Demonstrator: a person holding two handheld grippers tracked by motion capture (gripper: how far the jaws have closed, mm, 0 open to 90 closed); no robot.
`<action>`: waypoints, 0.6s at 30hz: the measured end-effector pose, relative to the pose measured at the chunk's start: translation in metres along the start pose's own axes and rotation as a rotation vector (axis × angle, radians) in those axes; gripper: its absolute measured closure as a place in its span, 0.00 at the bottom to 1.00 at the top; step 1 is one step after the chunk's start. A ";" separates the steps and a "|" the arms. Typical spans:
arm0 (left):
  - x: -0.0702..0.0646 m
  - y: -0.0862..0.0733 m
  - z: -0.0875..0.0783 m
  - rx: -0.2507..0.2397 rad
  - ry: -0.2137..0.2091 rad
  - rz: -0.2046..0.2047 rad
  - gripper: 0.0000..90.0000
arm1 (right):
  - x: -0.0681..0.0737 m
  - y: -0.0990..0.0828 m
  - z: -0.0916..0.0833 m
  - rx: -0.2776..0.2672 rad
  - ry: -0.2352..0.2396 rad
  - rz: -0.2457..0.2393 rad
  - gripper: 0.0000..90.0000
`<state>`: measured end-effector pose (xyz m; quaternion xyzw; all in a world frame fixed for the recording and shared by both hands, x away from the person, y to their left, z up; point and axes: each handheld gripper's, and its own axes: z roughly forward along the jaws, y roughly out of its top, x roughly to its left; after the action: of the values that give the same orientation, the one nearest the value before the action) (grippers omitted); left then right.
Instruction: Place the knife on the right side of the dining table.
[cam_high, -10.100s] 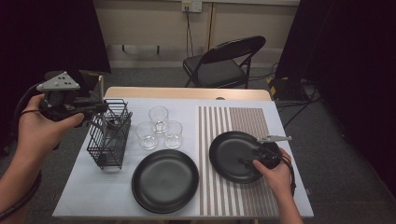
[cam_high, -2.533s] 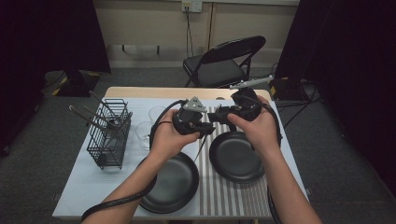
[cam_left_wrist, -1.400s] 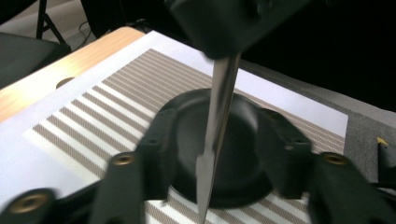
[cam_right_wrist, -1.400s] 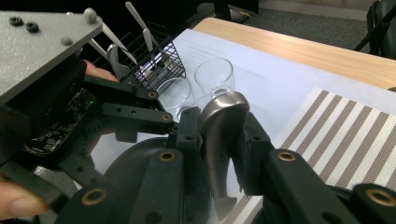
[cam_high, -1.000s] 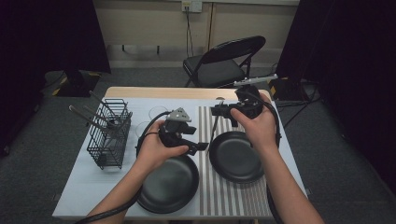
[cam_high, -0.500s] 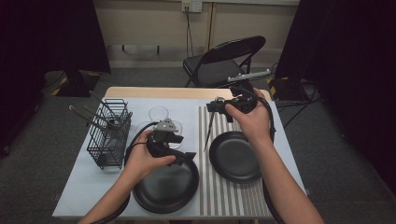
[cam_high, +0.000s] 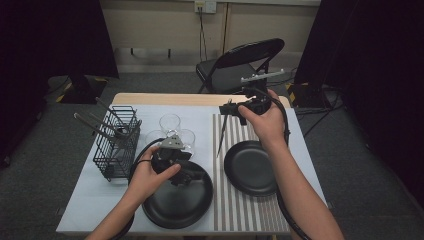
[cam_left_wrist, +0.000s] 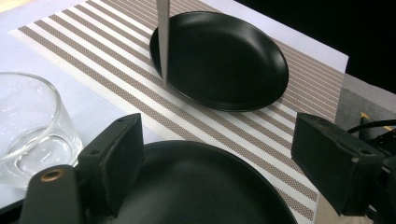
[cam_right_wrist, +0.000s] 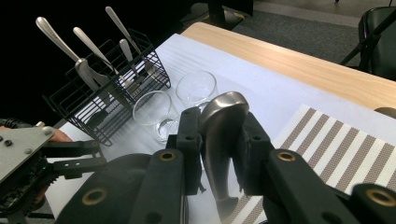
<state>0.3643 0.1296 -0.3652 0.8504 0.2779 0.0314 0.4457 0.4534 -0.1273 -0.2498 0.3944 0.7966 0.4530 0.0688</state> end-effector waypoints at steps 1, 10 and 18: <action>0.000 -0.001 0.000 0.009 -0.002 0.002 0.19 | -0.001 0.001 0.001 -0.003 -0.002 0.003 0.83; 0.002 -0.003 0.004 0.024 -0.019 0.008 0.19 | -0.014 0.006 0.008 -0.001 -0.007 0.010 0.83; 0.003 -0.005 0.007 0.024 -0.028 0.013 0.19 | -0.026 0.010 0.015 0.001 -0.020 0.006 0.83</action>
<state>0.3665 0.1285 -0.3739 0.8579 0.2664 0.0191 0.4390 0.4834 -0.1321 -0.2569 0.4013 0.7950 0.4486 0.0752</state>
